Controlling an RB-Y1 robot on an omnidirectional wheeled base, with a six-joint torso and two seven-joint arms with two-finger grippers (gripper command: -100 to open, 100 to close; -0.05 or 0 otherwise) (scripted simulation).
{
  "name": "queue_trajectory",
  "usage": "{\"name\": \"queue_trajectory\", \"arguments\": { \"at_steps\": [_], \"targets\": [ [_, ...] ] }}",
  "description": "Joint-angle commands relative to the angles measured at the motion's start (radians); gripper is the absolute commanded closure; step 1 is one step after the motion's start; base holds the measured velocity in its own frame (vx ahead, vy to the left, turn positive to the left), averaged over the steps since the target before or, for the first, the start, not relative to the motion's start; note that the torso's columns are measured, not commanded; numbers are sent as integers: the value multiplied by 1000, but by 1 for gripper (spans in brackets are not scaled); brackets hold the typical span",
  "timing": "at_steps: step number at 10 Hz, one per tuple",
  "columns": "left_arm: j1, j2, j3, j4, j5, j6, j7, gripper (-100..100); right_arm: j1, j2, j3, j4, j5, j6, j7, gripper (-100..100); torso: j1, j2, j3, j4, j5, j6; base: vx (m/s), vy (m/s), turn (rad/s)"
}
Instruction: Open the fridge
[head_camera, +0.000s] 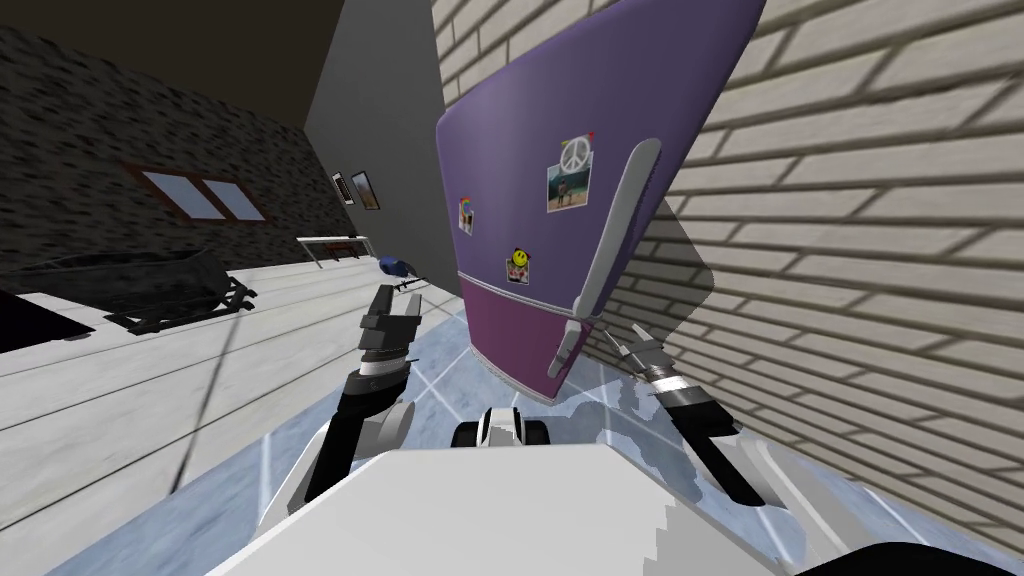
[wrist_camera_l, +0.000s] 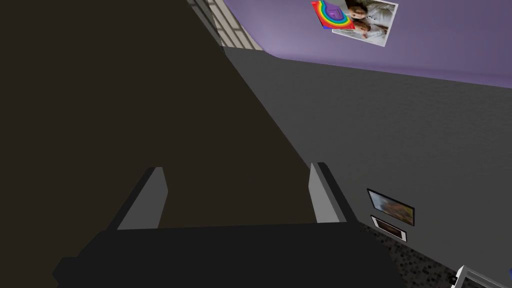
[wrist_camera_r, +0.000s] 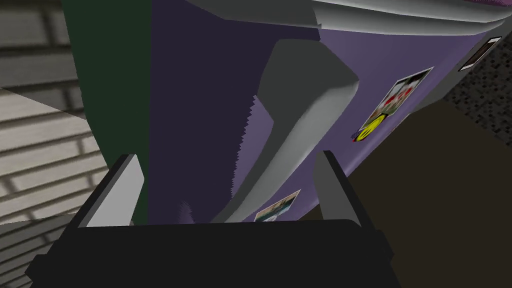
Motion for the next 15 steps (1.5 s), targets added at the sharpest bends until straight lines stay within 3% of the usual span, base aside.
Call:
{"name": "queue_trajectory", "arguments": {
  "at_steps": [1, 11, 14, 15],
  "targets": [
    [0, 0, 0, 0, 0, 0, 0, 0, 9, -37, -48, 35, 82, 2, 65, -100, 2, -1, -1, 0, 1, 0, 139, 237, -132],
    [0, 0, 0, 0, 0, 0, 0, 0, 32, -161, -171, 109, 331, 16, 223, -100, -2, 1, 1, 0, 0, 0, 97, 160, -84],
    [0, 0, 0, 0, 0, 0, 0, 0, 32, -164, -174, 111, 336, 16, 226, -100, -1, 2, 1, 1, 0, 0, 27, 57, -24],
    [0, 0, 0, 0, 0, 0, 0, 0, 31, -164, -174, 111, 336, 16, 226, 100, -2, 2, 1, 1, -1, 0, 0, 0, 0]
  ]
}}
